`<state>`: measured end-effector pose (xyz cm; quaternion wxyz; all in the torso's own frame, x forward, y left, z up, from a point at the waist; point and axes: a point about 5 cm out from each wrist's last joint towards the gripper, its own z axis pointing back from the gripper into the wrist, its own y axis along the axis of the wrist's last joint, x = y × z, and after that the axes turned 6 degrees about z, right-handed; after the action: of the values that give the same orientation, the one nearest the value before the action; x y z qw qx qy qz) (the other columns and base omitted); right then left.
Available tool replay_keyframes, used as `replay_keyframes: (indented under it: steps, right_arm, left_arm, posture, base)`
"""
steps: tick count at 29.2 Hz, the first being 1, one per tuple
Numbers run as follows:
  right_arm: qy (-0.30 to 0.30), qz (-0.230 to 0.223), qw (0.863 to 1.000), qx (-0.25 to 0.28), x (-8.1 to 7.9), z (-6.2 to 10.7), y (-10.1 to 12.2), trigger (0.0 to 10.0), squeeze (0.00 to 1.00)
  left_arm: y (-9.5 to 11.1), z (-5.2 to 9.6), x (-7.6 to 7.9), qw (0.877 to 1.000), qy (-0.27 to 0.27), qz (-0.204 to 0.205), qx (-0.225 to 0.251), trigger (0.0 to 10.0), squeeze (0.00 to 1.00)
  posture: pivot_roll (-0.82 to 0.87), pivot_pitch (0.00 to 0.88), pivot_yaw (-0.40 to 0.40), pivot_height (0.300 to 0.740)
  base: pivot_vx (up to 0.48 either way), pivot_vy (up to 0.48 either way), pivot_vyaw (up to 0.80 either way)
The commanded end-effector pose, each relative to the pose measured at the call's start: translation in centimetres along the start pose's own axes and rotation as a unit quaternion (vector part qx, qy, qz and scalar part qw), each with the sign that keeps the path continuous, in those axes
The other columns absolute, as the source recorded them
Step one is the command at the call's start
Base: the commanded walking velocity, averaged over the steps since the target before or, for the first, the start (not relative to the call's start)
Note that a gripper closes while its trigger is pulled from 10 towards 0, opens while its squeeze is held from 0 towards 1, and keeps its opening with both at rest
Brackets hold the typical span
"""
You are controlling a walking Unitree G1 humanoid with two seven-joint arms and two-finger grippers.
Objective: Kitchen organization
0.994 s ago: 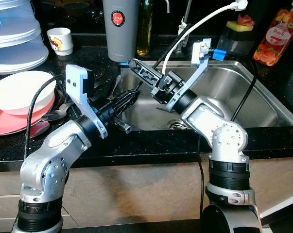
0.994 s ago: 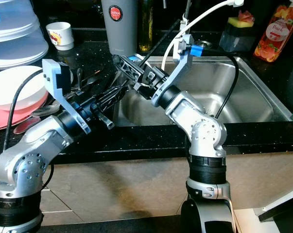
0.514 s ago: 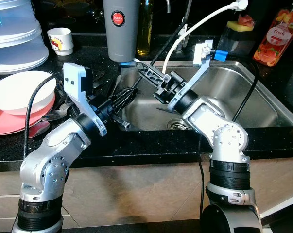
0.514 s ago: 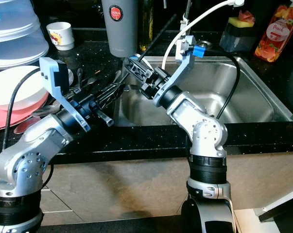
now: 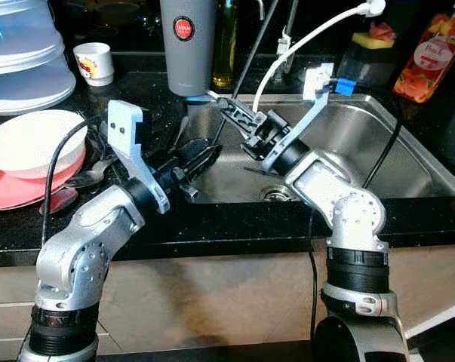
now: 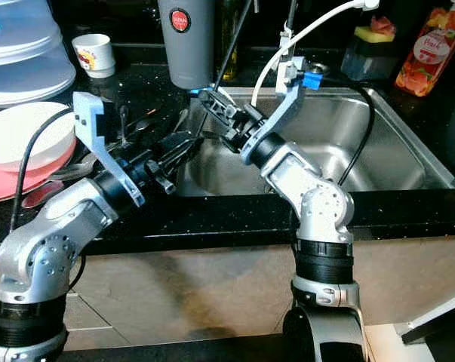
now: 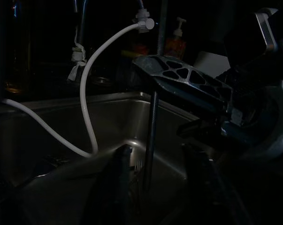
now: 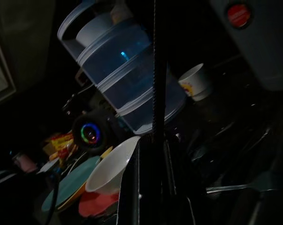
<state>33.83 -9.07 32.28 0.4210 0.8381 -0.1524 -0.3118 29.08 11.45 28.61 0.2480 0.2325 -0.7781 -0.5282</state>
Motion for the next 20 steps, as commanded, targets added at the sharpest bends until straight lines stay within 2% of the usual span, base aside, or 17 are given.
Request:
replay_keyframes:
  steps: [1, 5, 6, 7, 8, 12, 16, 17, 18, 19, 20]
  right_arm:
    - [-0.008, 0.005, 1.0, 0.011, 0.2, -0.2, 0.5, 0.0, 0.0]
    - [-0.027, 0.014, 0.999, 0.03, 1.0, -0.3, 1.5, 0.0, 0.0]
    - [-0.045, 0.02, 0.998, 0.041, 1.6, -0.3, 2.0, 0.0, 0.0]
    - [-0.045, 0.02, 0.998, 0.041, 1.6, -0.3, 2.0, 0.0, 0.0]
    - [-0.057, 0.023, 0.997, 0.046, 2.0, -0.2, 2.2, 0.0, 0.0]
    - [-0.115, 0.086, 0.988, 0.049, 3.7, 0.1, 2.7, 0.0, 0.0]
    - [-0.172, 0.187, 0.967, 0.03, 5.6, 0.5, 2.6, 0.0, 0.0]
    - [-0.172, 0.187, 0.967, 0.03, 5.6, 0.5, 2.6, 0.0, 0.0]
    - [-0.168, 0.257, 0.951, -0.027, 6.4, 0.5, 0.9, 0.0, 0.0]
    - [-0.168, 0.257, 0.951, -0.027, 6.4, 0.5, 0.9, 0.0, 0.0]
    - [-0.153, 0.3, 0.937, -0.088, 7.2, 0.6, -1.2, 0.0, 0.0]
  left_arm:
    - [0.1, 0.1, 0.1, 1.0, -0.002, -0.009, -0.002, 10.0, 1.0]
    - [0.1, 0.1, -0.2, 1.0, 0.018, -0.017, 0.004, 10.0, 1.0]
    - [0.2, 0.0, -0.4, 0.999, 0.026, -0.022, 0.008, 10.0, 0.81]
    - [0.2, 0.0, -0.4, 0.999, 0.026, -0.022, 0.008, 10.0, 0.81]
    - [0.3, 0.0, -0.5, 0.999, 0.028, -0.024, 0.01, 10.0, 0.0]
    - [0.6, 0.0, -0.7, 0.999, 0.032, -0.032, 0.013, 10.0, 0.0]
    - [0.4, 0.1, -1.0, 0.998, 0.043, -0.05, 0.002, 10.0, 0.0]
    - [0.4, 0.1, -1.0, 0.998, 0.043, -0.05, 0.002, 10.0, 0.0]
    - [-0.4, 0.1, -1.1, 0.997, 0.037, -0.067, -0.029, 10.0, 0.0]
    - [-0.4, 0.1, -1.1, 0.997, 0.037, -0.067, -0.029, 10.0, 0.0]
    - [-1.4, -0.1, -1.0, 0.994, 0.025, -0.086, -0.066, 10.0, 0.0]
  posture:
    - [0.01, 0.177, -0.014, 0.74]
    - [0.01, 0.18, -0.011, 0.74]
    - [0.01, 0.179, -0.011, 0.74]
    - [0.01, 0.179, -0.011, 0.74]
    - [0.01, 0.179, -0.011, 0.74]
    - [0.01, 0.181, -0.011, 0.74]
    - [0.01, 0.18, -0.011, 0.74]
    - [0.01, 0.18, -0.011, 0.74]
    - [0.01, 0.182, -0.011, 0.74]
    - [0.01, 0.182, -0.011, 0.74]
    - [0.0, 0.182, -0.011, 0.74]
  base:
    - [0.0, 0.0, 0.0]
    - [0.0, 0.0, 0.0]
    - [0.0, 0.0, 0.0]
    - [0.0, 0.0, 0.0]
    - [0.0, 0.0, 0.0]
    - [0.0, 0.0, 0.0]
    - [0.0, 0.0, 0.0]
    - [0.0, 0.0, 0.0]
    - [0.0, 0.0, 0.0]
    - [0.0, 0.0, 0.0]
    - [0.0, 0.0, 0.0]
